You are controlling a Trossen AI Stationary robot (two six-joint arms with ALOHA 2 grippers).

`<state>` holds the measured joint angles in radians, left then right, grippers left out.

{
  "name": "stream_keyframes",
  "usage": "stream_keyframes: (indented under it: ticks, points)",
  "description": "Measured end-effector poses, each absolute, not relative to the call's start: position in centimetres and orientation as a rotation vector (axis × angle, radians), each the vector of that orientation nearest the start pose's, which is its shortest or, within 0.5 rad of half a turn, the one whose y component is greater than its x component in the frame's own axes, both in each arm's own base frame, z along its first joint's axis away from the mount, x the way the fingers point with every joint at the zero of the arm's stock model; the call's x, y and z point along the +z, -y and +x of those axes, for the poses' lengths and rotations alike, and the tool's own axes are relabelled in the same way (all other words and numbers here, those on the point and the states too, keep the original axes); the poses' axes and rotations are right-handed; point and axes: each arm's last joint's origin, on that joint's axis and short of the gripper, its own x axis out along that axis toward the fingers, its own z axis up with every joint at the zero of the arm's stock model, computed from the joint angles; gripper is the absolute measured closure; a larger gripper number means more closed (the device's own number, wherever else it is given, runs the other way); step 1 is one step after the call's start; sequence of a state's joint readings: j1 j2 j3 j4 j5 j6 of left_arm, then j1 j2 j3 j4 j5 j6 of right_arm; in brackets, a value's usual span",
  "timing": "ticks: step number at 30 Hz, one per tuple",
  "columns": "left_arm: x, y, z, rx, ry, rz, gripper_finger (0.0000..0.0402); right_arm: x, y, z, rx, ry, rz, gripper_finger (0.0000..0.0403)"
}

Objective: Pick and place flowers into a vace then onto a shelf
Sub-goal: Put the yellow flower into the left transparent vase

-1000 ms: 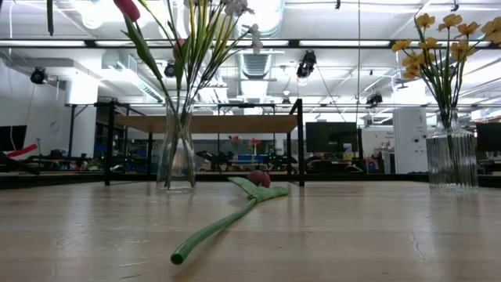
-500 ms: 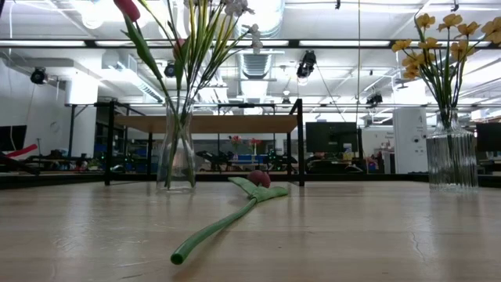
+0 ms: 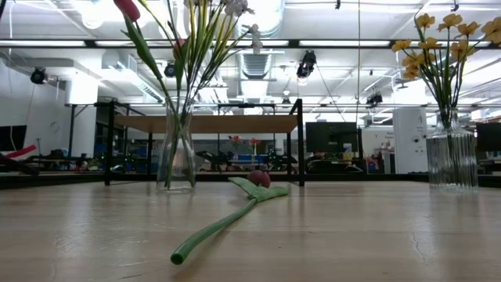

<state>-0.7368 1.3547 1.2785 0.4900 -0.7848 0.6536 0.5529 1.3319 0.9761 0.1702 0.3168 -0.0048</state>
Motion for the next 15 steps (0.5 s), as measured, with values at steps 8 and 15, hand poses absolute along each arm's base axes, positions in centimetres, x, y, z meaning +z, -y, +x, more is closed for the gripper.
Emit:
stream_keyframes:
  ticks: [8, 15]
  points:
    - [42.4, 13.9, 19.8, 0.263, 0.325, 0.308, 0.0401, 30.9, -15.0, 26.1, 0.235, -0.18, -0.091, 0.0285]
    - [36.6, 10.3, 17.7, 0.377, 0.472, 0.235, 0.0401, 31.0, -14.9, 26.2, 0.229, -0.169, -0.097, 0.0285]
